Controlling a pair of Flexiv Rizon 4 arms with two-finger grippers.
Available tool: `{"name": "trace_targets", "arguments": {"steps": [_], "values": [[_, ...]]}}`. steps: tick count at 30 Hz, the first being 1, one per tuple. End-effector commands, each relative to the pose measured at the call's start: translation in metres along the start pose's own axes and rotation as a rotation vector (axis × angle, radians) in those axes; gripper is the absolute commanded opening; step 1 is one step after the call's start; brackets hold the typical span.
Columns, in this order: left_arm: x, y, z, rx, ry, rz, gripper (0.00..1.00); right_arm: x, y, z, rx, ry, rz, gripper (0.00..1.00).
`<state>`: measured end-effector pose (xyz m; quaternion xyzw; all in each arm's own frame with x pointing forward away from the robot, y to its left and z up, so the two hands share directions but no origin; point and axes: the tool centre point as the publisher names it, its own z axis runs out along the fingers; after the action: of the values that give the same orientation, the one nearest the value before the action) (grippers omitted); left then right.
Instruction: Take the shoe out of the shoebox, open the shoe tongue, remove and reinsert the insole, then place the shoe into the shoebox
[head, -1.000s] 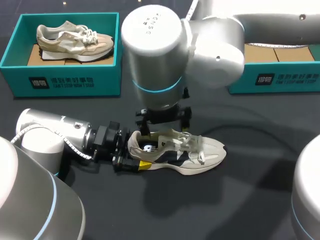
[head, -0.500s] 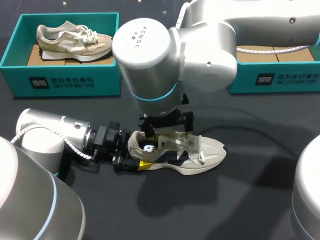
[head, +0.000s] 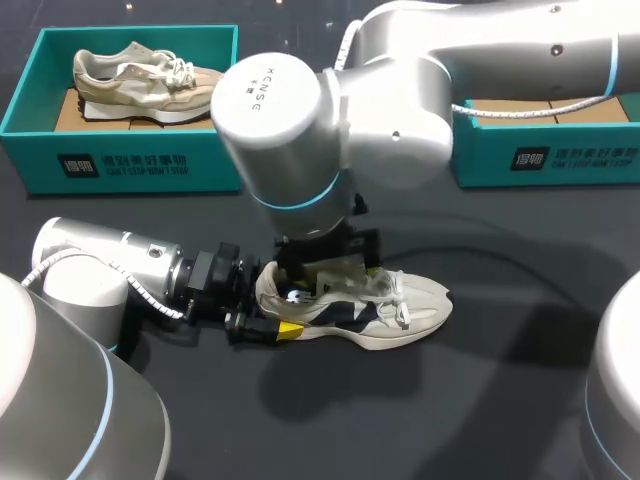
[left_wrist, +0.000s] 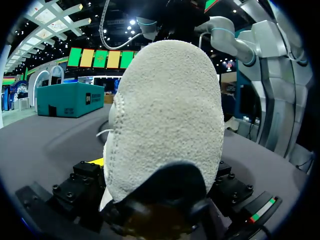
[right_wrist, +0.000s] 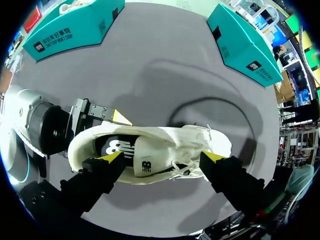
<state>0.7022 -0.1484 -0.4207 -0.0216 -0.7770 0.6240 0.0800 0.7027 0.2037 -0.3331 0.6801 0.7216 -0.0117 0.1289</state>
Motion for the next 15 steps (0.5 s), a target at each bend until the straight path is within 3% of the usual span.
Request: {"name": "trace_targets", "arguments": {"steps": [1,15], "values": [[-0.003,0.001,0.002,-0.001,0.001,-0.001,0.0,0.019,-0.006,0.005,-0.009,-0.1,0.013,1.0],[-0.003,0.001,0.002,-0.001,0.001,-0.001,0.0,0.019,-0.013,0.018,-0.03,-0.165,0.035,1.0]]}}
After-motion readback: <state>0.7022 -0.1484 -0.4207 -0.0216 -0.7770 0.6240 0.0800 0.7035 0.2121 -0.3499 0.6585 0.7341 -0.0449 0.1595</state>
